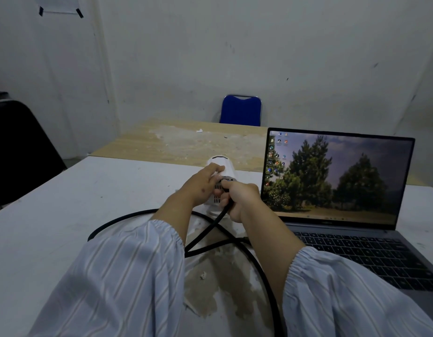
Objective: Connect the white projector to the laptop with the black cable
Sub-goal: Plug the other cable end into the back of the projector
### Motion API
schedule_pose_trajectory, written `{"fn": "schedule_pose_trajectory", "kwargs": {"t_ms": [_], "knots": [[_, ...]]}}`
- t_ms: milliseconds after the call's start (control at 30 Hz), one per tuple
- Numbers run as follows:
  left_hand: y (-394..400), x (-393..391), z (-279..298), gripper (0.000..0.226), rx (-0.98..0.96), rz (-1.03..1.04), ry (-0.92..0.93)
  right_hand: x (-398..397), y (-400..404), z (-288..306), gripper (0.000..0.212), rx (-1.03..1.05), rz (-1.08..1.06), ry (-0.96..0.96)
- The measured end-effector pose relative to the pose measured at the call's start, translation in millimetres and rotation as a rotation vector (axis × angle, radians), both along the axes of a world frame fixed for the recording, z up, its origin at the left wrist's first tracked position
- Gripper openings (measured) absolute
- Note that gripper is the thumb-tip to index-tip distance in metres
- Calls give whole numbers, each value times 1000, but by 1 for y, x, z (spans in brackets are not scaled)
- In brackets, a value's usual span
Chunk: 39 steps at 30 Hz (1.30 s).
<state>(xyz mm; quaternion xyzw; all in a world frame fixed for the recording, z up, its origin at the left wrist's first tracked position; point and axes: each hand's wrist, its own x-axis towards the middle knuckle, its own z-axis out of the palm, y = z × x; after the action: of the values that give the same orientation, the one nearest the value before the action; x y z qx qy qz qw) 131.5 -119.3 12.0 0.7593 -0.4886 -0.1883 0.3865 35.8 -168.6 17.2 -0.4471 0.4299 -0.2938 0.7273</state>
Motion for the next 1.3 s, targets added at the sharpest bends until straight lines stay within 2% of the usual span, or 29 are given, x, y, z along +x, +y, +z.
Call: {"fn": "schedule_pose_trajectory", "kwargs": {"t_ms": [267, 400, 533, 633, 733, 800, 867, 933, 1100, 1300], "knots": [[2, -1, 1, 36, 5, -5, 2, 5, 2, 8, 15, 38, -15, 0], [1, -1, 0, 36, 0, -10, 1, 5, 1, 8, 25, -4, 14, 32], [1, -3, 3, 38, -21, -3, 49, 3, -8, 2, 30, -206, 21, 172], [-2, -4, 4, 36, -71, 35, 150, -2, -14, 4, 23, -404, -41, 261], [-5, -3, 2, 40, -48, 100, 177, -5, -12, 7, 14, -572, -39, 337], [-7, 1, -1, 54, 28, 187, 208, -7, -9, 8, 30, -649, 28, 395], [-9, 5, -4, 61, 56, 232, 284, -9, -7, 6, 40, -691, 96, 408], [-9, 7, -3, 59, 42, 228, 363, -10, -6, 3, 39, -736, 122, 422], [-8, 11, -2, 48, 23, 223, 454, -10, -10, 0, 48, -779, 124, 425], [-4, 14, -4, 43, 34, 179, 499, -10, -14, -13, 48, -832, 126, 420]]}}
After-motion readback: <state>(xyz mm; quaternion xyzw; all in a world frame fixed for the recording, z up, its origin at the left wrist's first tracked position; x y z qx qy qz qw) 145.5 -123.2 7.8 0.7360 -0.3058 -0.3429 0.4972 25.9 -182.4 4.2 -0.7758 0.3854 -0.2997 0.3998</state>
